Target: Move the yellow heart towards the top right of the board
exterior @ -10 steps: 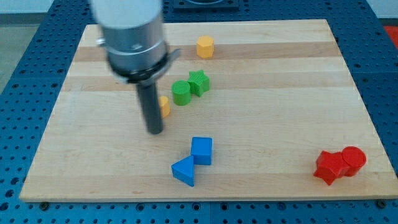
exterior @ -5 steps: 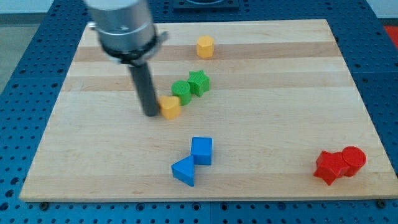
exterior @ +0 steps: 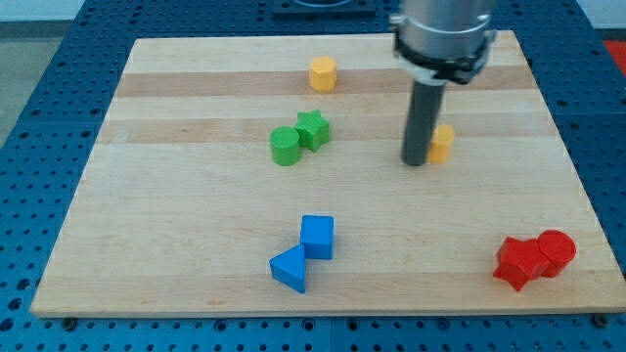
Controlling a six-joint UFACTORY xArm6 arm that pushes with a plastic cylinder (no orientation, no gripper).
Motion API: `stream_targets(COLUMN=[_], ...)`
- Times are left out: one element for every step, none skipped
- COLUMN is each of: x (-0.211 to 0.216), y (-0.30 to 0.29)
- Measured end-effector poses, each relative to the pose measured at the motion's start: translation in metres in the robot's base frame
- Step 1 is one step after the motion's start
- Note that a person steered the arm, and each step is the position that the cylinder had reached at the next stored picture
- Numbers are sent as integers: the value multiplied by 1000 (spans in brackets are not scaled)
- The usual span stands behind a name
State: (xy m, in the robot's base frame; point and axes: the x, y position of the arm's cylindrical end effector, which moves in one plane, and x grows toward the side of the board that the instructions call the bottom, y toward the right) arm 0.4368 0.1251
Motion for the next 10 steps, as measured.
stream_targets(x=[-7,-9,-25,-35,-35,-55,-83,-109,-124,-124], y=[47,47,56,84,87,88,91,82,46,11])
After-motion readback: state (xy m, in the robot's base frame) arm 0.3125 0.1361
